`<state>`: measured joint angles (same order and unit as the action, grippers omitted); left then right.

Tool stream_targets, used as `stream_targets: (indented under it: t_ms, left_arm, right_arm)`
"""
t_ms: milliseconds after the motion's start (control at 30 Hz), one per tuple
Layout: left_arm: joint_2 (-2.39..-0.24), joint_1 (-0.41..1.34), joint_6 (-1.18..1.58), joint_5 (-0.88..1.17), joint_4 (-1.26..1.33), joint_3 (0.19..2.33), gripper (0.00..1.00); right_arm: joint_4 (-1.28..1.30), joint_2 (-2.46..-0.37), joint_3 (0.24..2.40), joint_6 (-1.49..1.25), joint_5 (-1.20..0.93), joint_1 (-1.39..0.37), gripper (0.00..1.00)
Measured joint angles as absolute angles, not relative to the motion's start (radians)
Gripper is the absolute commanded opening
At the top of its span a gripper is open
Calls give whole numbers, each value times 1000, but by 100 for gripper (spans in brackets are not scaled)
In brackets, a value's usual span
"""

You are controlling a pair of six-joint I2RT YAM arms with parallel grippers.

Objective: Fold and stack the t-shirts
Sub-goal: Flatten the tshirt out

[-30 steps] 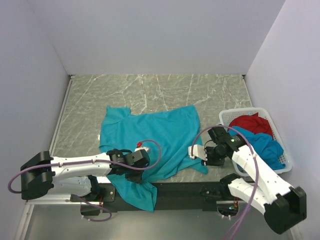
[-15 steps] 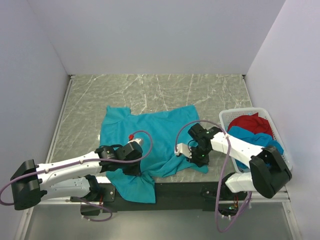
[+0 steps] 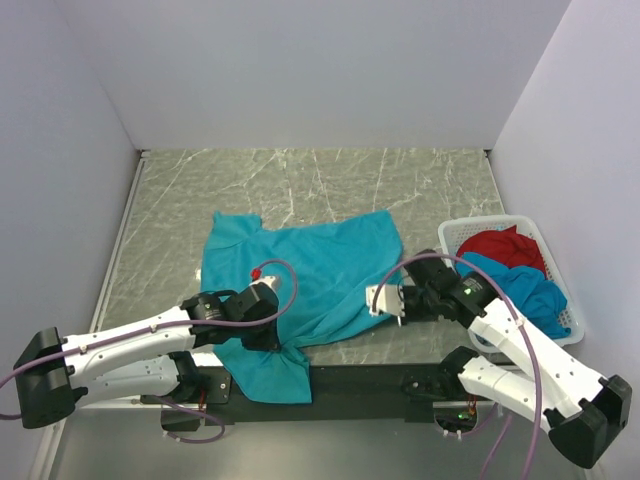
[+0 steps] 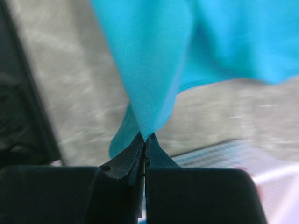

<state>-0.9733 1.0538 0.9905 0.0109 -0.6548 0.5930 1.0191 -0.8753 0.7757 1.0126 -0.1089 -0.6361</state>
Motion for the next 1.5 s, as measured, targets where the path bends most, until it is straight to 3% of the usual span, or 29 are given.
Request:
stream_targets:
  t_ms: [133, 167, 200, 333, 533, 667, 867, 1200, 1400, 1500]
  left_arm:
    - [-980, 1052, 990, 20, -654, 588, 0]
    - [-981, 1052, 990, 22, -655, 588, 0]
    - [-982, 1052, 990, 24, -654, 588, 0]
    - [-988, 1052, 990, 27, -657, 588, 0]
    - [-986, 1046, 991, 30, -655, 588, 0]
    - [-989, 1045, 990, 38, -648, 585, 0]
    - [-1001, 1044, 989, 44, -646, 585, 0]
    - [-1007, 1042, 989, 56, -625, 578, 0]
    - [-1012, 1042, 989, 56, -622, 578, 0]
    - [-1012, 1041, 989, 56, -619, 577, 0]
  right_arm:
    - [1132, -850, 696, 1019, -124, -614, 2]
    - [1151, -849, 696, 1019, -125, -608, 14]
    - [1165, -844, 699, 1014, -124, -603, 20]
    - [1205, -837, 728, 1015, -93, -582, 31]
    - [1213, -820, 796, 1014, -132, -519, 39]
    - [1135, -848, 759, 995, -162, -516, 35]
    - [963, -1126, 654, 985, -156, -516, 34]
    - [854, -1258, 631, 1010, -115, -523, 31]
    - [826, -1308, 628, 1008, -100, -550, 23]
    - [823, -1308, 628, 1006, -97, -559, 7]
